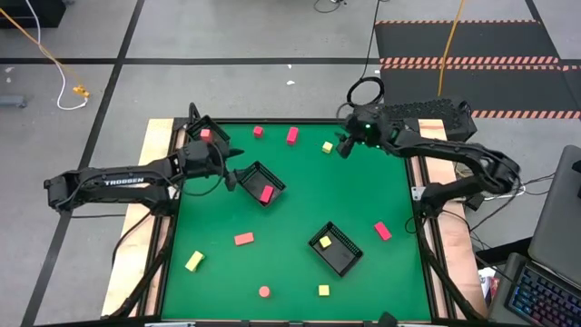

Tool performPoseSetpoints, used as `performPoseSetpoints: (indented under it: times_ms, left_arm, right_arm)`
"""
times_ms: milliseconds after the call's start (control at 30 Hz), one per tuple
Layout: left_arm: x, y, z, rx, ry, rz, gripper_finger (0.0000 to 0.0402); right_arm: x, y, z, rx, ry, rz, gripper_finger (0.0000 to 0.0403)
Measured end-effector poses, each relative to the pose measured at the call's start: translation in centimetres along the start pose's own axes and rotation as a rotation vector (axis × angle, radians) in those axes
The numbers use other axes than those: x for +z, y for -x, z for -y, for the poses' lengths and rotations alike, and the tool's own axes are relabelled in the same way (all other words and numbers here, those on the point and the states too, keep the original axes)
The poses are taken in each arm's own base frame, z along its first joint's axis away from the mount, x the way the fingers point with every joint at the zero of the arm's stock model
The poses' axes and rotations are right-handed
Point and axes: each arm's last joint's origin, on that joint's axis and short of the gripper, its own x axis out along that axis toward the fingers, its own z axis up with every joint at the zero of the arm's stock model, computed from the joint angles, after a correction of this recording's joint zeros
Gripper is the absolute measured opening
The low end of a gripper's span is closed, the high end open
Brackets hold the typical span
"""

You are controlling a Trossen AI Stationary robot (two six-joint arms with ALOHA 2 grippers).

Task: Sort & place blocks by color
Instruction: Put the light green block into the bottom black bin

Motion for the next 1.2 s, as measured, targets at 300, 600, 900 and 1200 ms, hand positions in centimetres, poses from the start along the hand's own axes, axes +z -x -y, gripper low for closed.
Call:
performPoseSetpoints:
  times_ms: [300,600,900,1200]
  left_arm:
    - [0.3,0.7,0.3,-0.015,-0.031,0.032,0.0376]
    - [0.4,0.7,0.6,-0.031,-0.055,0.04,0.0376]
    - [0.3,0.7,0.7,-0.035,-0.035,0.033,0.0376]
    - [-1.3,0.6,0.8,-0.042,-0.006,-0.009,0.0376]
  right_arm:
    - [-1.6,-4.9,-1.0,0.053,0.02,-0.164,0.0209]
    - [-2.1,-5.3,-1.4,0.087,0.023,-0.189,0.0272]
    - [-3.5,-6.8,-2.1,0.111,-0.002,-0.248,0.0297]
    - [-4.5,-8.6,-2.9,0.129,0.013,-0.243,0.0286]
